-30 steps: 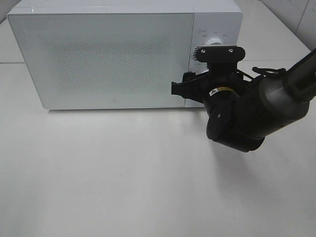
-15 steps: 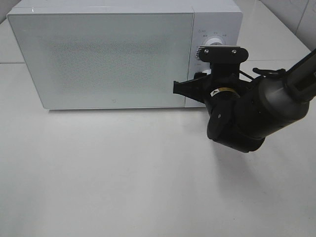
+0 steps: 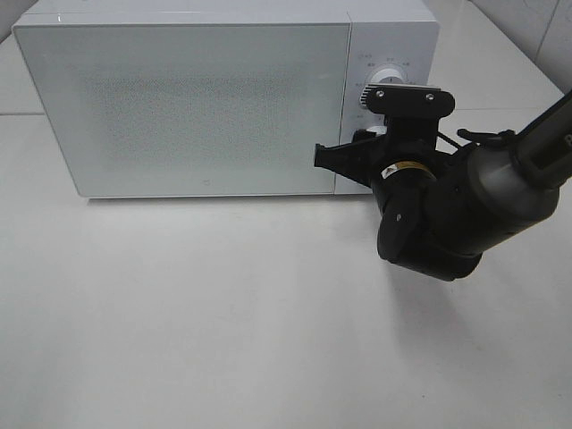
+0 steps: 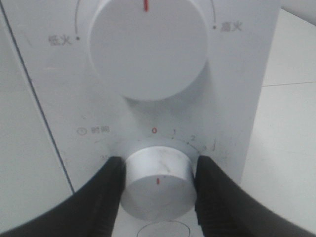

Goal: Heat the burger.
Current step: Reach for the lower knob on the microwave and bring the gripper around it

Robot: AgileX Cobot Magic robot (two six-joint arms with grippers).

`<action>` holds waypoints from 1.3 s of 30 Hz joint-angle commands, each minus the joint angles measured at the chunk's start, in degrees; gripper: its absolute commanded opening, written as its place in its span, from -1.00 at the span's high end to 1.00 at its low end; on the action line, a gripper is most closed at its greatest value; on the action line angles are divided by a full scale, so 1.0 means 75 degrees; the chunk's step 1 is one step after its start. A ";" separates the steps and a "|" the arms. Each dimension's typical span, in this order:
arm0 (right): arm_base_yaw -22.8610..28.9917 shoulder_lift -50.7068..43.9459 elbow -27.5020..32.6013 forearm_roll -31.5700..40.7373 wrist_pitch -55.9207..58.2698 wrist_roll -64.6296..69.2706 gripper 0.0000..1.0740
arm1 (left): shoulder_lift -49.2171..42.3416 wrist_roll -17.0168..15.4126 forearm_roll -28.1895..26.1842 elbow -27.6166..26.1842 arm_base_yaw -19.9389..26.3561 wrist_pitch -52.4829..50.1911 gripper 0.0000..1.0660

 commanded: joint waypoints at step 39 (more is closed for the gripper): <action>-0.0053 -0.0061 -0.0206 -0.1940 -0.1986 1.4752 1.00 | -0.0160 -0.0038 -0.0023 0.0023 0.0023 -0.0015 -0.80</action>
